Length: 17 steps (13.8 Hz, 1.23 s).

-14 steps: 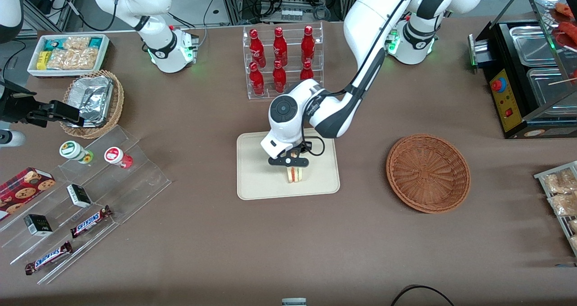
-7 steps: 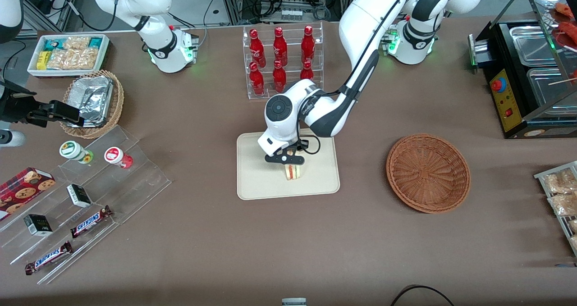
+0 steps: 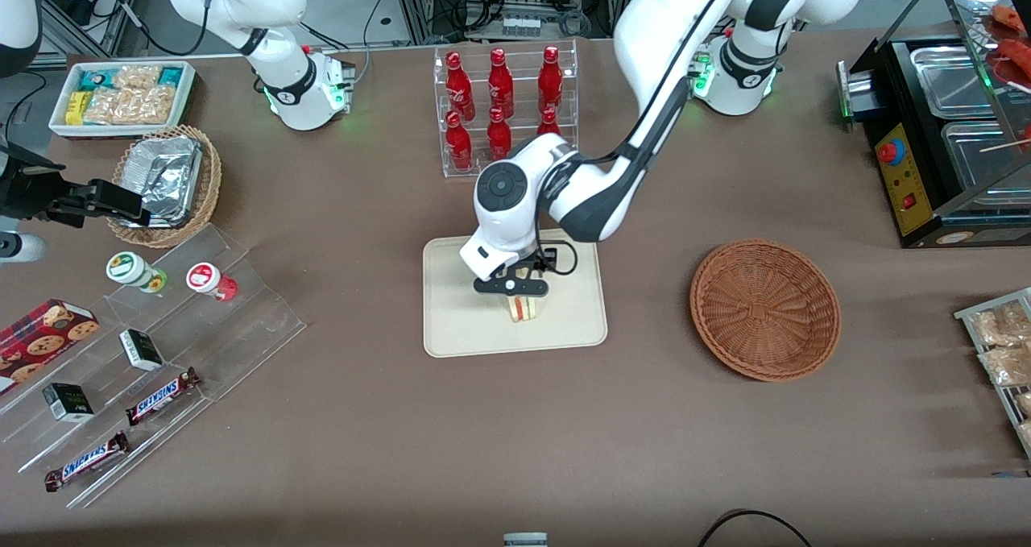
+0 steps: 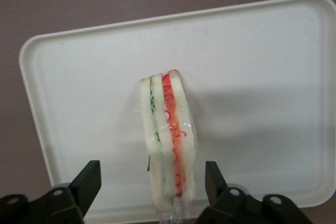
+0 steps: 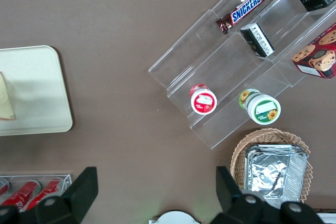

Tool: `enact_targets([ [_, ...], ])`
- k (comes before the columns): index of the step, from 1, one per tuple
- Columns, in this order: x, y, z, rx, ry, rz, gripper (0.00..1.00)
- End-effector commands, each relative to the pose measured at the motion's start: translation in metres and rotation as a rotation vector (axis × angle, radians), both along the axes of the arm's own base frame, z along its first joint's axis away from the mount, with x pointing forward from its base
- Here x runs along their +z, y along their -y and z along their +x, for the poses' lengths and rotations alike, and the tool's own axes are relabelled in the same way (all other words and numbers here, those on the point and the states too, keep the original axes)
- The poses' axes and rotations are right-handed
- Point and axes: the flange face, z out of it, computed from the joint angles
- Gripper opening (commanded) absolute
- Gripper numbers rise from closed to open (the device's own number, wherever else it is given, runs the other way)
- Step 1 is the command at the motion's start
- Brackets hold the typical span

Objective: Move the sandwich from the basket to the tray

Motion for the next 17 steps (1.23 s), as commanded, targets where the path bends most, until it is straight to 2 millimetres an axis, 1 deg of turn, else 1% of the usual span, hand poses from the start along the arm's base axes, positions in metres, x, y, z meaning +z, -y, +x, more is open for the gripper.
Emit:
enact_targets([
  [1,0.069,-0.040,0.011,0.065,-0.015,0.016,0.99],
  [2,0.094,-0.061,0.016,0.090,-0.028,0.031,0.99],
  [4,0.146,-0.112,0.028,0.151,-0.049,0.049,0.99],
  [5,0.170,-0.141,0.037,0.185,-0.046,0.046,0.99],
  [6,0.188,-0.166,0.041,0.219,-0.044,0.044,0.99],
  [8,0.219,-0.215,0.046,0.222,-0.034,0.036,0.99],
  [9,0.229,-0.243,0.049,0.211,-0.040,0.037,0.99],
  [12,0.251,-0.313,0.049,0.148,-0.045,0.025,0.99],
  [15,0.267,-0.386,0.044,0.067,-0.054,0.014,0.99],
  [16,0.270,-0.402,0.041,0.041,-0.058,0.011,0.99],
  [17,0.276,-0.413,0.036,0.036,-0.051,0.008,0.99],
])
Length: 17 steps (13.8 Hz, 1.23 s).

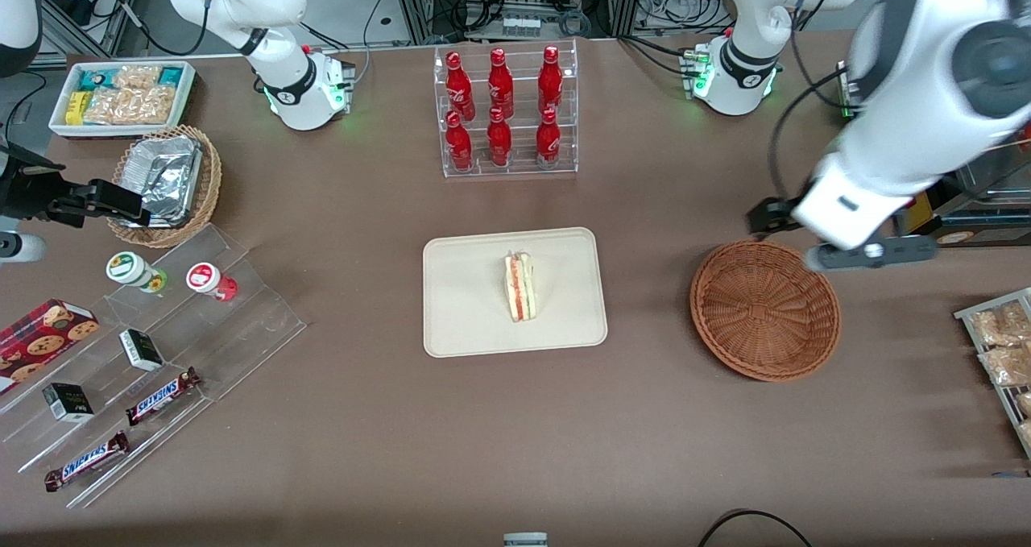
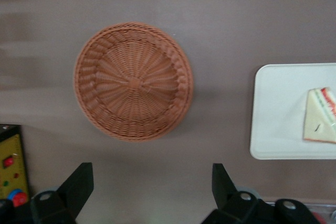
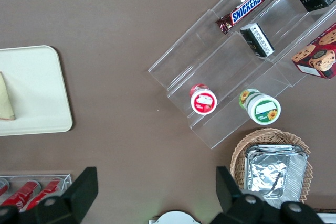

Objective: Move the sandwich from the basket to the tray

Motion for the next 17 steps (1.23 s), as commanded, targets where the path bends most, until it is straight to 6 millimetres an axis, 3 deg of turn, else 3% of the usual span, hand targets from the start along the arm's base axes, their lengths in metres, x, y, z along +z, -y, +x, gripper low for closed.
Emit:
enact_targets([
  [1,0.011,-0.030,-0.025,-0.029,-0.002,-0.002,0.99],
  [6,0.018,-0.068,-0.041,-0.051,0.003,-0.007,0.99],
  [7,0.016,-0.082,-0.044,-0.057,0.001,-0.010,0.99],
  [10,0.018,-0.084,-0.045,-0.079,0.003,-0.015,0.99],
  [14,0.035,-0.080,-0.019,-0.089,0.035,-0.009,0.99],
  [17,0.041,-0.083,-0.017,-0.081,0.037,-0.008,0.99],
])
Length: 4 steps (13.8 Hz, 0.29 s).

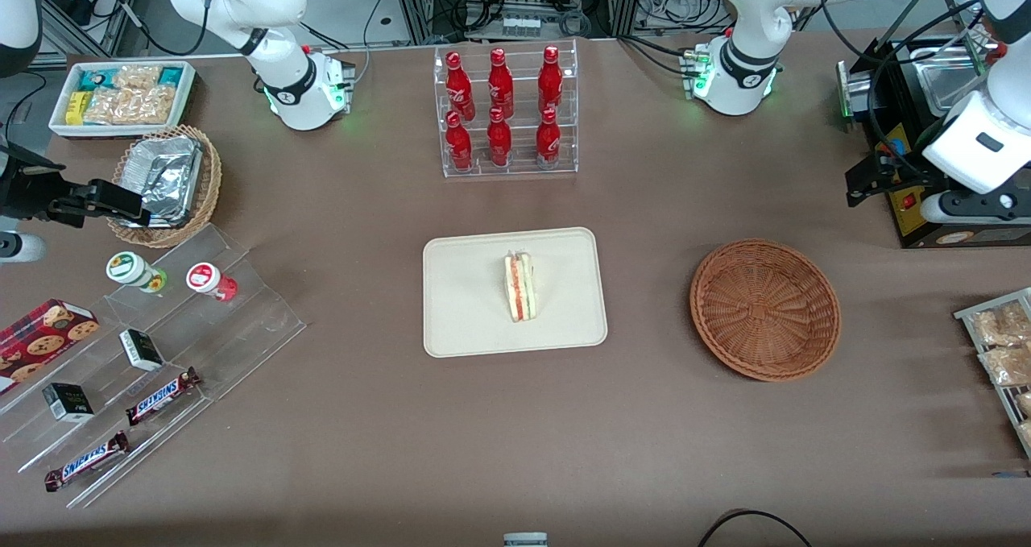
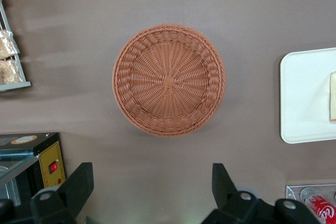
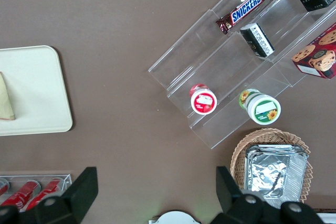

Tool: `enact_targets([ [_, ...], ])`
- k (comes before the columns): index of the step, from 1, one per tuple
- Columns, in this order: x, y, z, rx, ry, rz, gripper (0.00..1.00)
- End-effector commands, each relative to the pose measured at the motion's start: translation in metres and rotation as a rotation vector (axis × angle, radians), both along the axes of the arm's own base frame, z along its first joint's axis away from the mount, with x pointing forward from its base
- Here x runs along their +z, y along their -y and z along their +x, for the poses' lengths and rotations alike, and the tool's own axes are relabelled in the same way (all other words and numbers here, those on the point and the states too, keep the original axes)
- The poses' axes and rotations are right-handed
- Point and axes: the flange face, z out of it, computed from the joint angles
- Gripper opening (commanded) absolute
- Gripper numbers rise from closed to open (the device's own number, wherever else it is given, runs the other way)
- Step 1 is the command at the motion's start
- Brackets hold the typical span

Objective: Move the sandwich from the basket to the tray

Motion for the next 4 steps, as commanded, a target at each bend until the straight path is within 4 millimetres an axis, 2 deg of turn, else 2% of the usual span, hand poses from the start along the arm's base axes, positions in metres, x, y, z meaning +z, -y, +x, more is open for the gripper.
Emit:
enact_targets([
  [1,0.0040,-0.0058,0.0060,-0.002,-0.011,0.013,0.99],
  [4,-0.0001,-0.0054,-0.0003,0.005,-0.063,0.016,0.99],
])
